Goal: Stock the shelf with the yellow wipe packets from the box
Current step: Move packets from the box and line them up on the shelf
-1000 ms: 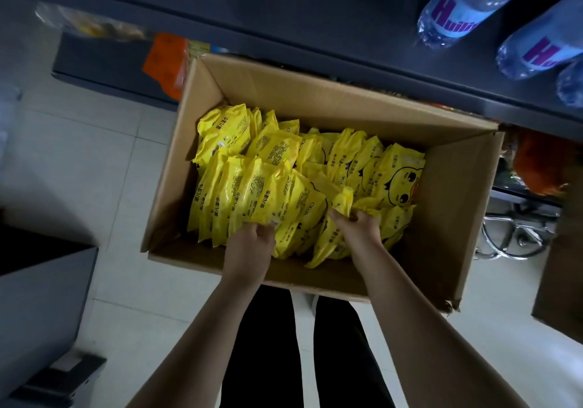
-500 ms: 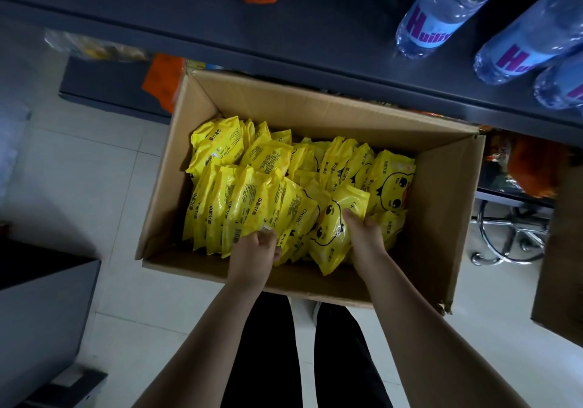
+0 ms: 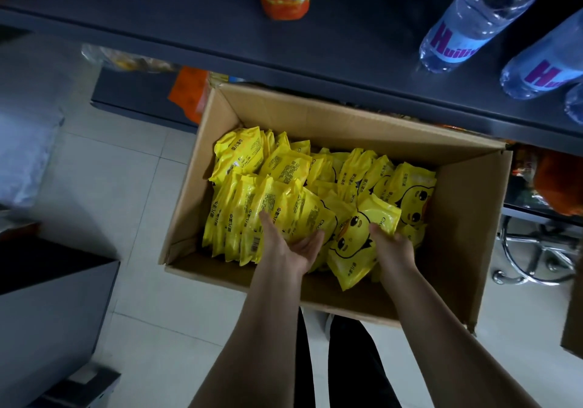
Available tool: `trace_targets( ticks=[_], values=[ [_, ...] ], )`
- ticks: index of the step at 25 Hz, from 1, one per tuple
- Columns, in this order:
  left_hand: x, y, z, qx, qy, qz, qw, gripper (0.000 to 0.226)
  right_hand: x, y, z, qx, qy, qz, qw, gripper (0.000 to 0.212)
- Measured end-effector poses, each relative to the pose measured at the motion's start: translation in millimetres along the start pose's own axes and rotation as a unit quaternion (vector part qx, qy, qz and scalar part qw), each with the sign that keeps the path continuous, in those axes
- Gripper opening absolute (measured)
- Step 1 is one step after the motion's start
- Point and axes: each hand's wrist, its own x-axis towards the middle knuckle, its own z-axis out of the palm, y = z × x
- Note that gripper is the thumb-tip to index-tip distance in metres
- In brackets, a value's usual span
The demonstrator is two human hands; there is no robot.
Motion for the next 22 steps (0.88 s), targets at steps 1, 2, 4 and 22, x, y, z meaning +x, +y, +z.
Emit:
trace_targets(
  ticks=[1, 2, 4, 22],
  values=[
    [3.5, -0.3, 3.3, -0.033, 0.004, -0.016, 0.999, 0.090, 3.0, -0.2, 0.8, -0.004, 0.002, -0.002, 1.000, 0.060],
    [9.2, -0.2, 5.0, -0.051, 0.005, -0.027, 0.998, 0.092, 4.6, -1.0, 2.7, -0.009, -0.003, -0.006, 1.000, 0.063],
    [17.5, -1.4, 5.9, -0.075, 0.006, -0.035, 0.997, 0.084, 9.1, -0.6, 6.1, -0.017, -0.001, -0.014, 1.000, 0.064],
    [-76.2, -15.0, -32.9, 0.323, -0.099, 0.316, 0.887, 0.008, -43.4, -58.1, -66.1, 0.040, -0.009, -0.072, 0.997, 0.041]
  ],
)
